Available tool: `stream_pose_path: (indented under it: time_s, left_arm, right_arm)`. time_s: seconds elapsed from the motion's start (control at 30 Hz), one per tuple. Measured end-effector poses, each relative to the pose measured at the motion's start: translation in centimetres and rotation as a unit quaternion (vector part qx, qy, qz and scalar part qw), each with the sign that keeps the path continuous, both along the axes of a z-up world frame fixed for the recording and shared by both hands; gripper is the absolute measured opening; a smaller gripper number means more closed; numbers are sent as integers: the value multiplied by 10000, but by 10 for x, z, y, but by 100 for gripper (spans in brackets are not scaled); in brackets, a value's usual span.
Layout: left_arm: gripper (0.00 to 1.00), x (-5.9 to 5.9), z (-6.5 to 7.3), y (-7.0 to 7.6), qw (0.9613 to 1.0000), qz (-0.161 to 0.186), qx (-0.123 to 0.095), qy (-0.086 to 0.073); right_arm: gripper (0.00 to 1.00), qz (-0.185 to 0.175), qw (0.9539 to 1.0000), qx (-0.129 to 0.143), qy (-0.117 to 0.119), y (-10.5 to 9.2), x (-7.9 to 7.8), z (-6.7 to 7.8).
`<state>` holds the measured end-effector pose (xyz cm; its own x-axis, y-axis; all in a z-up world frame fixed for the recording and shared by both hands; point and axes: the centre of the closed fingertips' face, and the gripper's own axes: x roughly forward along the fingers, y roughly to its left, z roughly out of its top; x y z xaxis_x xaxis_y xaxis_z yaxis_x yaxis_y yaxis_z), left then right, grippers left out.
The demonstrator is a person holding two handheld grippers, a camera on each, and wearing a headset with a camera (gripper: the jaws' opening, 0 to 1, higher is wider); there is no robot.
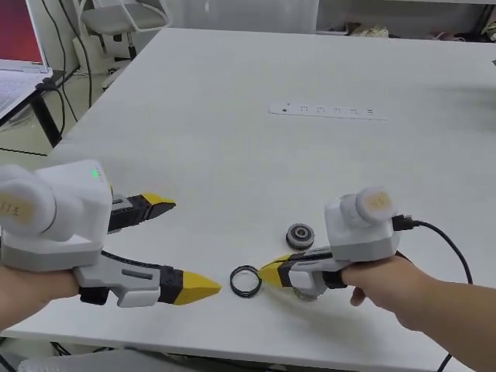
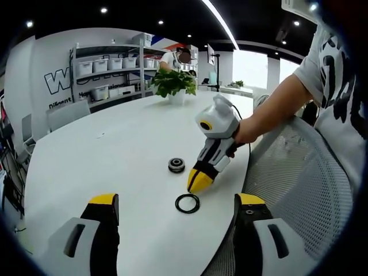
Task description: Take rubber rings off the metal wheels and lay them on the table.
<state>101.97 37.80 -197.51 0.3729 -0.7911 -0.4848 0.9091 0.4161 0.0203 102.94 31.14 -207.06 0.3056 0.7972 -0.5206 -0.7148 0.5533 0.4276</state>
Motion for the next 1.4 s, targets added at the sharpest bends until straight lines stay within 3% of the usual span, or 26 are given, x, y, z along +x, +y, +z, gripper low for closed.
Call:
stream_pose_path:
  time_s: [0.4,0.6,0.97,1.4]
  left_arm:
    - [79,2,3,-2,10000,10,-45,39]
    - [77,4,4,-7,10000,-52,-28,51]
    - [75,19,7,-23,9999,-109,-72,101]
    - [74,37,3,-44,9995,-283,5,155]
  right_arm:
    - [7,-207,9993,292,-63,-7,8,15]
    - [9,-331,9986,357,-209,-16,15,26]
    - [12,-610,9961,447,-449,-38,30,41]
    - [16,-837,9938,345,-644,-65,41,44]
